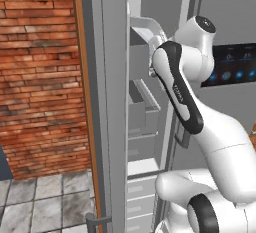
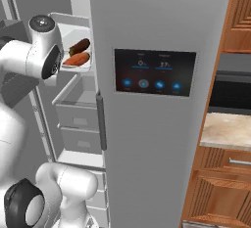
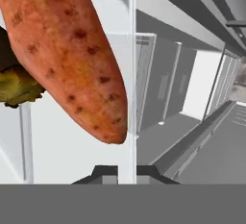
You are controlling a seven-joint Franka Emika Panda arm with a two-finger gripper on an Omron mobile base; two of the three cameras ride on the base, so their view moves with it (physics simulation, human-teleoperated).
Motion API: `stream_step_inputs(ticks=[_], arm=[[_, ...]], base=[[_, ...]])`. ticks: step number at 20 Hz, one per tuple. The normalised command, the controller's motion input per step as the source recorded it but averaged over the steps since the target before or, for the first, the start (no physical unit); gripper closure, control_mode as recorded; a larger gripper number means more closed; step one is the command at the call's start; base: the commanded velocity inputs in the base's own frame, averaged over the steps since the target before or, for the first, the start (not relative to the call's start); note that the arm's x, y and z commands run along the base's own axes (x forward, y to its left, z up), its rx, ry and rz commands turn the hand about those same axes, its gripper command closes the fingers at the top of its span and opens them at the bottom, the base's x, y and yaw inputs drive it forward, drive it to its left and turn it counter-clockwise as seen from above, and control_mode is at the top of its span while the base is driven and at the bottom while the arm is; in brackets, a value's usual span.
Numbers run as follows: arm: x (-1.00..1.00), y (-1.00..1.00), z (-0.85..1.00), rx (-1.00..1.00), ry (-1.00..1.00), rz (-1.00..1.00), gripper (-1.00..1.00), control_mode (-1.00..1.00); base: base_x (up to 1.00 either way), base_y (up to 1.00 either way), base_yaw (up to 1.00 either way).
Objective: Take the sweet potato and sweet potato out of the freezer and place them in the tupperware container on the counter. Then put the tupperware containing the vegetables back in the freezer.
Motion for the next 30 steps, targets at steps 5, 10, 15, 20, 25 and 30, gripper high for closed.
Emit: stream_step_inputs(ticks=[5,10,15,20,25,30], arm=[[0.55,0.0,0.0,0.0,0.0,0.0,1.0,-1.0],[0.53,0.0,0.01,0.0,0.0,0.0,1.0,-1.0],[0.39,0.0,0.14,0.0,0.0,0.0,1.0,-1.0],[0.23,0.0,0.22,0.0,0.0,0.01,1.0,-1.0],[0.37,0.0,0.11,0.0,0.0,0.0,1.0,-1.0],[0.36,-0.02,0.0,0.0,0.0,0.0,1.0,-1.0]], base=[[0.0,0.0,0.0],[0.0,0.0,0.0],[0.0,0.0,0.0],[0.0,0.0,0.0],[0.0,0.0,0.0],[0.0,0.0,0.0]])
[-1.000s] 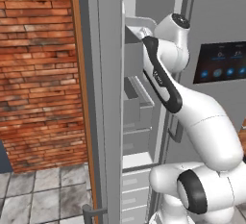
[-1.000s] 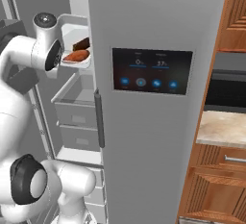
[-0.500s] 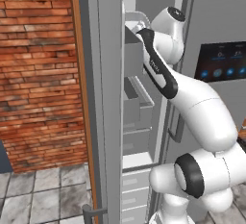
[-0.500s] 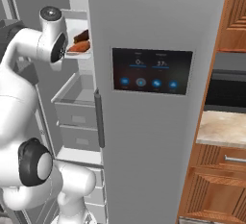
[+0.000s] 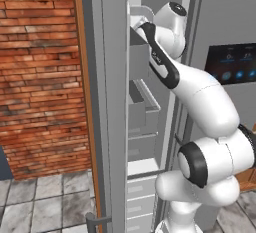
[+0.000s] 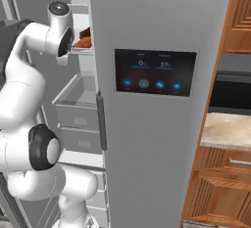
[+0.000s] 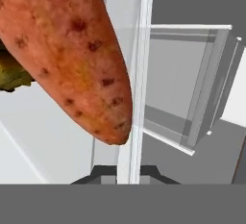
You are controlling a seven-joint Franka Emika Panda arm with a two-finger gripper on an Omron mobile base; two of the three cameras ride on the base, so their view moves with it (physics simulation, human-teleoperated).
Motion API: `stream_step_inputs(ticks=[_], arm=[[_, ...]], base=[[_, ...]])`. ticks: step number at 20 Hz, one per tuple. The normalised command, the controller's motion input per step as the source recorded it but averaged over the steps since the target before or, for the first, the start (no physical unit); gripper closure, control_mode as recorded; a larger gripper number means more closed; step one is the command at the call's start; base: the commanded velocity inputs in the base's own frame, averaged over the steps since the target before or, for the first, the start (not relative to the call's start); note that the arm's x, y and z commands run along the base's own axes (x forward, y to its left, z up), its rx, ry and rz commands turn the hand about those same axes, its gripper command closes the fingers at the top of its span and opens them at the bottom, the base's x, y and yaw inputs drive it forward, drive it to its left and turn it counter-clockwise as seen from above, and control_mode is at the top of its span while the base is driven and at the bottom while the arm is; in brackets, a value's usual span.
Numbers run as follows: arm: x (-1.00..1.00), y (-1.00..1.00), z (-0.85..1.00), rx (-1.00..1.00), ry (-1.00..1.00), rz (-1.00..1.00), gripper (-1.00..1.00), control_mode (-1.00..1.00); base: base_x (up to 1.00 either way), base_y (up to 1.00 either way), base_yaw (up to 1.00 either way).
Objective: Take the sweet potato and sweet potato out of the freezer and place them in the tupperware container on the counter. Then put the tupperware containing the vegetables back in the freezer.
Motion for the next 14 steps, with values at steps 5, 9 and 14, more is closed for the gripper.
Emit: stream_step_inputs(ticks=[5,9,14], arm=[[0.35,-0.04,0.0,0.0,0.0,0.0,1.0,-1.0],[0.38,0.0,0.0,0.0,0.0,0.01,1.0,-1.0],[0.43,0.0,0.0,0.0,0.0,0.0,1.0,-1.0]], base=[[0.0,0.0,0.0],[0.0,0.0,0.0],[0.0,0.0,0.0]])
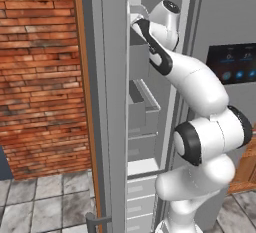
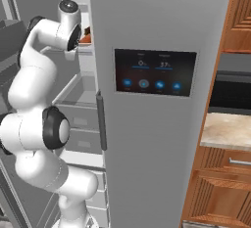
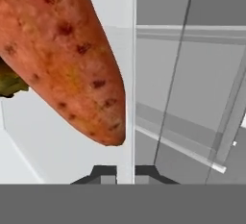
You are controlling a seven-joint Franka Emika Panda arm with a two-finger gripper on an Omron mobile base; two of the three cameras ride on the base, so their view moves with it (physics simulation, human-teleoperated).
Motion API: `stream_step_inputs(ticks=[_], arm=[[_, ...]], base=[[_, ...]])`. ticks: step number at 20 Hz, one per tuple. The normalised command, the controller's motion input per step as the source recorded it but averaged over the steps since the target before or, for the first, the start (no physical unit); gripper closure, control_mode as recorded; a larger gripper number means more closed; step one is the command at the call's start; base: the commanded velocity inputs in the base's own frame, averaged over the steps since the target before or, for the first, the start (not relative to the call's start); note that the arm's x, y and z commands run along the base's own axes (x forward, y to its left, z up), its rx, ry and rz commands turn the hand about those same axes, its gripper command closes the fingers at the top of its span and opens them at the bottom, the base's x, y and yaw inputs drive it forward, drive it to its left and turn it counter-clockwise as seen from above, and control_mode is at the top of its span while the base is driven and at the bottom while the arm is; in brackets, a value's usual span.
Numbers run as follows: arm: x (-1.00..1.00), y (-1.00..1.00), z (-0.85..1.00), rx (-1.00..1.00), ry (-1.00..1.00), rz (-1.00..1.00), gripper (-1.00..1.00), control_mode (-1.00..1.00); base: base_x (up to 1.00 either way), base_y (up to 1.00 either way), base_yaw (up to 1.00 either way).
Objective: Take the sweet potato and sweet potato out of the freezer and place them in the tupperware container on the counter. Then put the tupperware containing the vegetables back in the freezer.
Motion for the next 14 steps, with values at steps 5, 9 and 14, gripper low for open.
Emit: stream_step_inputs(ticks=[5,9,14], arm=[[0.32,0.0,0.0,0.0,0.0,0.0,-1.0,-1.0],[0.11,0.0,0.0,0.0,0.0,0.0,-1.0,-1.0],[0.0,0.0,0.0,0.0,-0.07,0.0,-1.0,-1.0]], base=[[0.0,0.0,0.0],[0.0,0.0,0.0],[0.0,0.0,0.0]])
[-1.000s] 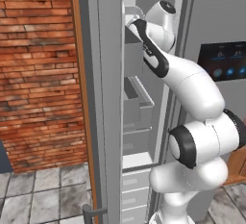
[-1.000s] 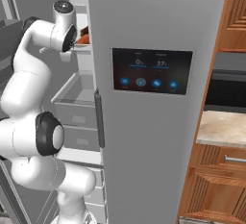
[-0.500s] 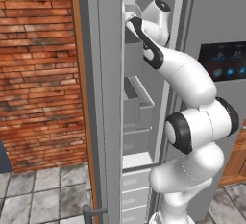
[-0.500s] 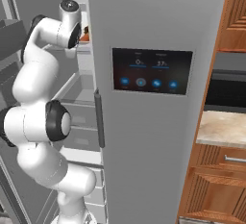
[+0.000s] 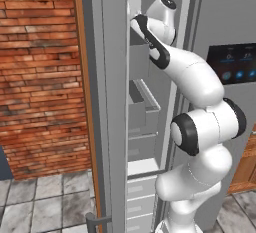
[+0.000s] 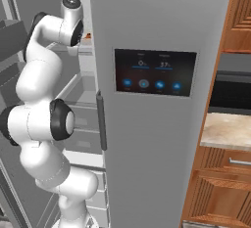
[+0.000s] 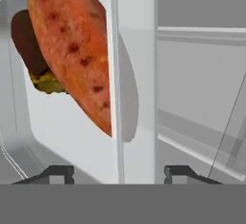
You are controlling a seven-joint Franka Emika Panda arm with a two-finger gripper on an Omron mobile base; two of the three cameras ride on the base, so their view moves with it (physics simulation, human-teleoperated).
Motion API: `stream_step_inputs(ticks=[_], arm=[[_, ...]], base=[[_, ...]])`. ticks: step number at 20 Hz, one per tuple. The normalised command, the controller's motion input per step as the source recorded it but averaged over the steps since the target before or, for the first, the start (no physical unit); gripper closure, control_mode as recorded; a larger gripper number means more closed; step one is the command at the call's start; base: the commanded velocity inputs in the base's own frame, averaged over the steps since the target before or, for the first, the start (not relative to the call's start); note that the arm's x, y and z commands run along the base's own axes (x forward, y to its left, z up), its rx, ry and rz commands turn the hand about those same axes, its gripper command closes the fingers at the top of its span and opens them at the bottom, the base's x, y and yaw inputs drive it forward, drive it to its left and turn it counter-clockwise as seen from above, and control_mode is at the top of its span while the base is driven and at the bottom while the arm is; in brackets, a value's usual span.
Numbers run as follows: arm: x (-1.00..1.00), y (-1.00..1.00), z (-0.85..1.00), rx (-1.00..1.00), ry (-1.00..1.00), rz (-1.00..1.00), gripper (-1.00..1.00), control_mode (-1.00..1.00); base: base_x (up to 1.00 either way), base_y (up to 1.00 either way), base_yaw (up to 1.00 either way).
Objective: Take the sweet potato and sweet potato out of the freezer and place them in the tupperware container on the counter. Then put the tupperware containing the vegetables back in the freezer.
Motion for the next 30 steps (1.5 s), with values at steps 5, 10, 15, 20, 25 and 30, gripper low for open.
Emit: stream_step_inputs(ticks=[5,10,15,20,25,30], arm=[[-0.02,0.0,0.0,0.0,-0.15,0.0,-1.0,-1.0],[-0.53,-0.03,0.0,0.0,-0.17,0.0,-1.0,-1.0],[-0.86,-0.17,0.1,0.0,-0.16,0.0,-1.0,-1.0],[-0.83,-0.4,0.21,0.01,-0.04,0.0,-1.0,-1.0],[-1.0,-0.32,0.21,0.0,-0.06,0.0,-1.0,-1.0],[-1.0,-0.3,0.25,0.0,-0.05,0.0,-1.0,-1.0]], base=[[0.0,0.0,0.0],[0.0,0.0,0.0],[0.0,0.0,0.0],[0.0,0.0,0.0],[0.0,0.0,0.0],[0.0,0.0,0.0]])
